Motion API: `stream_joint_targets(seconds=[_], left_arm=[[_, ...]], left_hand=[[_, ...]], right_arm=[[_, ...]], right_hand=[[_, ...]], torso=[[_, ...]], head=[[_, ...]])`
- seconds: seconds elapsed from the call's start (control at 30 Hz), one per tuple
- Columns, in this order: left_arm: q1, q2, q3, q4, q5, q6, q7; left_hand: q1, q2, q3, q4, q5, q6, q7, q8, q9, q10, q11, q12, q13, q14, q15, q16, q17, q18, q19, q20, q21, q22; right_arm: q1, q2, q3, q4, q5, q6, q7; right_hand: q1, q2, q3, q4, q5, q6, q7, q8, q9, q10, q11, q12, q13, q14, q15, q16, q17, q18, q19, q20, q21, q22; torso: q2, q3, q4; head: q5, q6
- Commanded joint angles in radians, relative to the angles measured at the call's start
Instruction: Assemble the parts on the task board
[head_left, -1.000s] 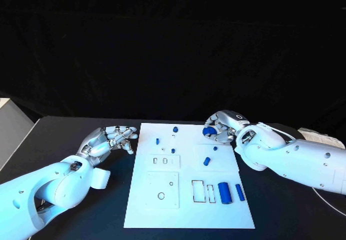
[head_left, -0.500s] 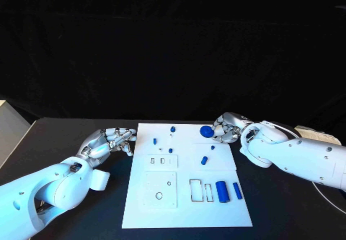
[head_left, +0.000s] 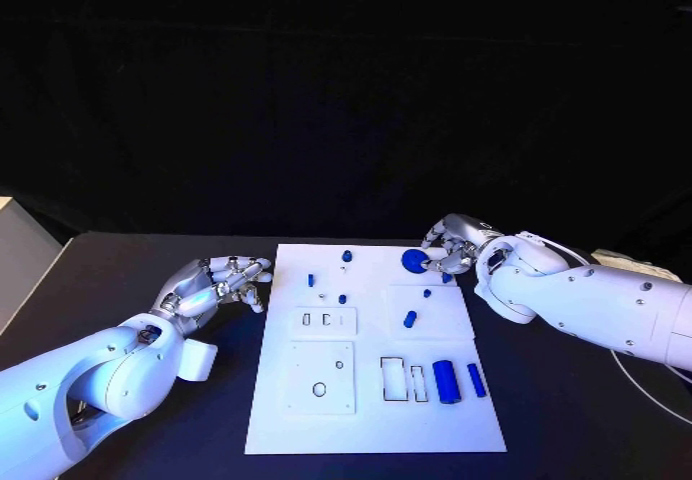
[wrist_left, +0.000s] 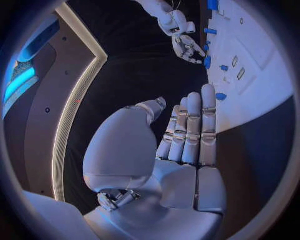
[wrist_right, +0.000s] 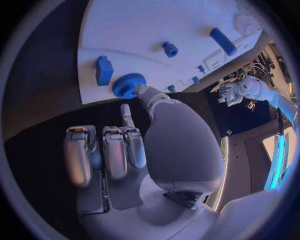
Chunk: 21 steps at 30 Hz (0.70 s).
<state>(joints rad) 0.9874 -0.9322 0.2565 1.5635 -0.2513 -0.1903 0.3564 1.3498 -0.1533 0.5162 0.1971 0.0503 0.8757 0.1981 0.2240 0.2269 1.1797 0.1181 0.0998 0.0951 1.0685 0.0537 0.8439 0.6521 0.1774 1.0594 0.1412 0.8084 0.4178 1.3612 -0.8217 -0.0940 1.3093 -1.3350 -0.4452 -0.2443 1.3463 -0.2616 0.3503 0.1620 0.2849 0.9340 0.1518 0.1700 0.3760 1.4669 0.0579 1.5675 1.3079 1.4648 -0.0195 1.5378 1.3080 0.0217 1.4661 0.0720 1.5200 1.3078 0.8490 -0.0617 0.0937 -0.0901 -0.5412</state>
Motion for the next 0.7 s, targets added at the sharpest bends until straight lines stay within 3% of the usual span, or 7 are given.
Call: stream_joint_targets(seconds=[0.03, 0.4, 0.7], left_arm=[[0.000, 0.003, 0.001, 0.000, -0.010, 0.023, 0.003], [0.000, 0.006, 0.001, 0.000, -0.012, 0.026, 0.000], [-0.001, 0.005, 0.001, -0.001, -0.013, 0.027, -0.001]], left_hand=[[0.001, -0.001, 0.006, 0.000, 0.003, -0.001, -0.006, -0.007, 0.002, 0.004, 0.002, 0.003, 0.002, -0.001, -0.004, 0.006, 0.003, 0.005, -0.011, 0.000, 0.010, 0.003], [0.015, 0.006, 0.022, -0.011, 0.003, -0.001, -0.005, -0.008, 0.003, 0.000, 0.002, 0.003, 0.005, -0.005, -0.005, 0.011, 0.007, 0.005, -0.018, -0.001, 0.023, 0.012], [0.014, 0.003, 0.026, -0.013, 0.003, -0.003, -0.003, -0.010, 0.004, -0.007, 0.004, 0.000, 0.005, -0.006, -0.004, 0.014, 0.009, 0.005, -0.022, -0.001, 0.030, 0.016]], right_arm=[[0.002, 0.007, 0.002, -0.006, 0.002, -0.013, -0.006], [0.002, 0.043, 0.002, -0.038, 0.052, 0.046, 0.000], [0.002, 0.050, 0.002, -0.046, 0.061, 0.081, 0.001]], right_hand=[[-0.003, 0.011, -0.006, 0.001, 0.007, -0.007, 0.000, -0.003, -0.001, 0.104, 0.008, 0.003, 0.263, 0.087, 0.006, 0.004, 0.166, -0.009, 0.091, 0.008, 0.006, 0.207], [-0.011, 0.008, -0.032, 0.019, -0.018, -0.034, 0.006, -0.012, -0.004, 0.104, 0.015, 0.003, 0.263, 0.086, 0.012, 0.004, 0.165, -0.008, 0.089, 0.015, 0.005, 0.207], [-0.006, 0.011, -0.086, 0.039, -0.013, -0.049, 0.010, -0.012, -0.004, 0.104, 0.019, 0.003, 0.263, 0.085, 0.017, 0.004, 0.166, -0.008, 0.088, 0.021, 0.005, 0.208]], torso=[[0.001, 0.0016, -0.0012], [0.001, 0.0008, 0.0020], [0.000, 0.0004, -0.0014]], head=[[0.003, 0.002], [0.000, -0.004], [-0.001, -0.009]])
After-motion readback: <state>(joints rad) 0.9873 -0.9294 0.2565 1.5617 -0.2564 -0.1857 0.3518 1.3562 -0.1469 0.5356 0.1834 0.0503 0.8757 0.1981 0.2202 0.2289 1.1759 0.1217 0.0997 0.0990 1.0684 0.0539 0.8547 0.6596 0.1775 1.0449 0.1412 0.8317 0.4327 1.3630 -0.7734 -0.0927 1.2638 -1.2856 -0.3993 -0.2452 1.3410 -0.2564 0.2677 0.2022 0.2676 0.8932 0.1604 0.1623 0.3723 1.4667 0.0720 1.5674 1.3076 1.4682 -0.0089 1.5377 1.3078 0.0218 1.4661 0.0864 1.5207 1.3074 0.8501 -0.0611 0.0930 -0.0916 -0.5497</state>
